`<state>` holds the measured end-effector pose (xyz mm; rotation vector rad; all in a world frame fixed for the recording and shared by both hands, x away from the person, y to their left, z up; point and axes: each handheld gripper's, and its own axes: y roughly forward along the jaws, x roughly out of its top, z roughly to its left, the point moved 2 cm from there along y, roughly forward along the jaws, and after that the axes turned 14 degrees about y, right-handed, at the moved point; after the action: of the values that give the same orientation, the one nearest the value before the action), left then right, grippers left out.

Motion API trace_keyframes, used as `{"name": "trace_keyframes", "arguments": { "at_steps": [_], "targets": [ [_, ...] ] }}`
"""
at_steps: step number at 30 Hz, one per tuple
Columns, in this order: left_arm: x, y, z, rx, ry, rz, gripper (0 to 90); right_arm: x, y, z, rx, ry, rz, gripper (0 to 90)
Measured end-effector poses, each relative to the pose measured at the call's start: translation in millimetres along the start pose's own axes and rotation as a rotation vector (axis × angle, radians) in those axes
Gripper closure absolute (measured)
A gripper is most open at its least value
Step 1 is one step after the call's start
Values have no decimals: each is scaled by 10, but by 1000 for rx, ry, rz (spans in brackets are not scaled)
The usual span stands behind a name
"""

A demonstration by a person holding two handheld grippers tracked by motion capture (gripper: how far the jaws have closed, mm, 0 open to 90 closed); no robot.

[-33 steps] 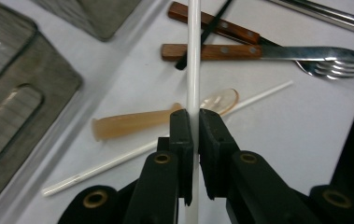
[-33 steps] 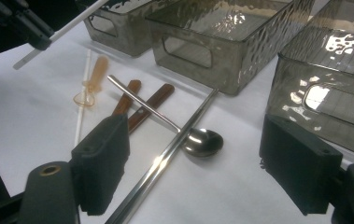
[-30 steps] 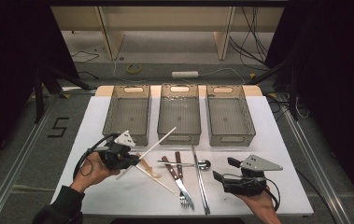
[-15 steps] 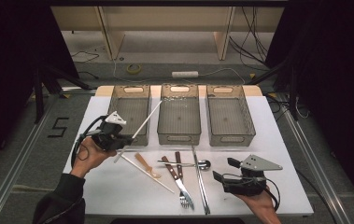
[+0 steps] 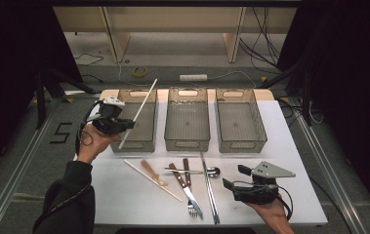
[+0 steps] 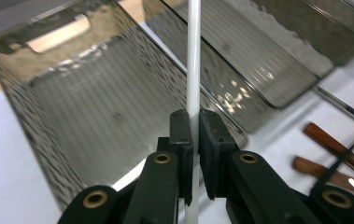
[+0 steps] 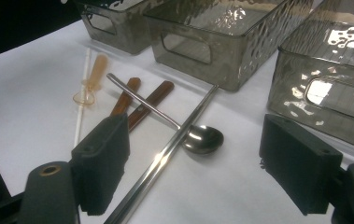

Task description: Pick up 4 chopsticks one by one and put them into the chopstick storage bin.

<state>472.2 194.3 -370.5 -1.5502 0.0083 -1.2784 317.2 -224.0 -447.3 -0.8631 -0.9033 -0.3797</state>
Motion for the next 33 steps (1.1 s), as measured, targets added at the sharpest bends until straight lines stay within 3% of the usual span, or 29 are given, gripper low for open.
{"name": "trace_keyframes", "arguments": {
  "at_steps": [7, 12, 15, 19, 27, 33],
  "targets": [
    [63, 83, 202, 52, -38, -14, 840, -3, 4, 1, 2, 2, 4, 254],
    [16, 179, 341, 94, -76, -7, 839, -4, 8, -3, 4, 2, 4, 254],
    [-33, 248, 389, 95, -96, -6, 839, -4, 11, -3, 4, 3, 5, 254],
    [-85, 324, 402, 107, -111, 0, 839, -5, 9, 0, 4, 2, 6, 254],
    [-197, 493, 371, 96, -106, 47, 838, -5, 6, 3, 6, -1, 7, 254],
    [-258, 562, 366, 90, -125, 68, 838, -7, 7, 5, 5, -2, 7, 254]
  ]
}}
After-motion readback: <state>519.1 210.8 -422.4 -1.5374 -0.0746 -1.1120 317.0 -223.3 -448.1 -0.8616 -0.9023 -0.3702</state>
